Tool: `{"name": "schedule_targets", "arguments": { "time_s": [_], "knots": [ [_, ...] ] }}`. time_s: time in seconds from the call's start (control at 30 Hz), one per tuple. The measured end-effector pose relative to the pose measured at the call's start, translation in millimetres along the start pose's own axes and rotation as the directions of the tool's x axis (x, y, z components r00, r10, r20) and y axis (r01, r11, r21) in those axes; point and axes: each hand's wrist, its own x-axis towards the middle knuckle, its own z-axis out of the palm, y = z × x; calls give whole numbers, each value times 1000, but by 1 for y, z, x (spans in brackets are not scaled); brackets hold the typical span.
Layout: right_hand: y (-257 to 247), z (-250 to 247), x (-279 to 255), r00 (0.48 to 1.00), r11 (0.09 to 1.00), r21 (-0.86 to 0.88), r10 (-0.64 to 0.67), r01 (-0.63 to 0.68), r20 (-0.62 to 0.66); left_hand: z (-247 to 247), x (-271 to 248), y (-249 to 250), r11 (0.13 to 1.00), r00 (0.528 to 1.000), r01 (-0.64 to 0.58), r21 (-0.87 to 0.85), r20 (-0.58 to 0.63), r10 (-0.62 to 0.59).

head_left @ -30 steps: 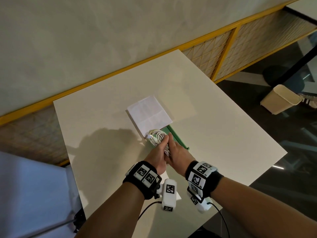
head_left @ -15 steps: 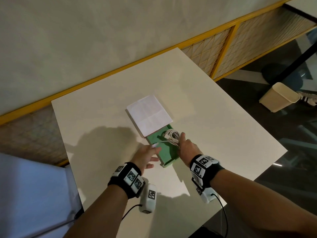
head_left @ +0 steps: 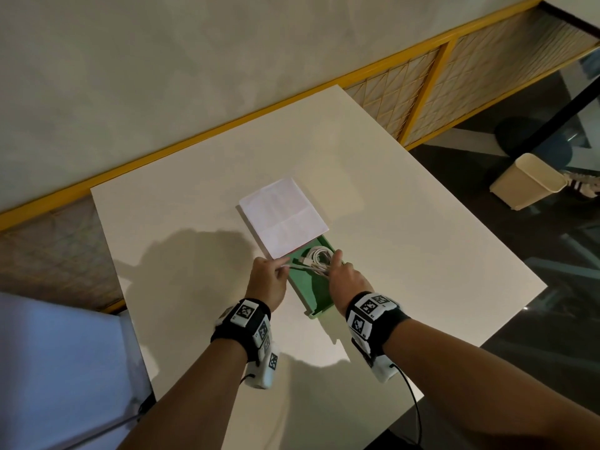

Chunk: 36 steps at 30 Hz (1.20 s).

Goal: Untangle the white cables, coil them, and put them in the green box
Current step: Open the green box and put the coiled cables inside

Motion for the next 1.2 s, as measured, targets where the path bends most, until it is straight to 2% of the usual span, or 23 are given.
{"name": "schedule_targets", "arguments": {
  "time_s": [0.07, 0.17, 0.23, 0.4, 0.57, 0.67, 0.83, 0.9, 0.97, 1.03, 1.1, 1.17, 1.2],
  "knots": [
    [1, 4, 1, 1000, 1000, -13, 1, -1, -3, 0, 1, 3, 1000, 1000, -1, 4, -16, 1],
    [3, 6, 2, 1000, 1000, -12, 23, -23, 1, 3, 5, 7, 997, 991, 59, -43, -115, -63],
    [3, 7, 2, 999, 999, -10, 33, -33, -5, 7, 9, 8, 997, 988, 75, -11, -133, -76],
    [3, 10, 4, 1000, 999, -43, 13, -14, -23, 13, 13, 6, 997, 988, 25, 74, -153, -13],
    [3, 12, 6, 998, 993, -110, -44, 40, -35, 15, 12, 7, 993, 971, 108, -38, -208, -113],
    [4, 11, 7, 998, 987, -153, -54, 47, -39, 17, 13, 8, 997, 983, 69, -42, -167, -75],
    [2, 13, 7, 997, 977, -206, -61, 51, -45, 16, 10, -6, 992, 993, -79, 99, -75, 87],
    [2, 14, 7, 997, 978, -205, -55, 43, -51, 21, 11, -9, 963, 991, -135, 233, 29, 132],
    [2, 15, 7, 997, 980, -197, -47, 36, -53, 24, 7, -6, 897, 981, -152, 416, 172, 86],
    [1, 17, 8, 998, 981, -194, -39, 28, -55, 24, -1, -3, 868, 975, -171, 467, 206, 81],
    [0, 16, 7, 999, 984, -179, -22, 13, -49, 21, -5, -2, 891, 976, -215, 400, 127, 179],
    [-1, 16, 8, 999, 985, -173, -13, 5, -48, 16, -6, -1, 930, 957, -261, 259, -57, 285],
    [-2, 16, 9, 999, 984, -177, -13, 4, -49, 12, -1, -2, 949, 949, -247, 197, -147, 277]
  ]
}}
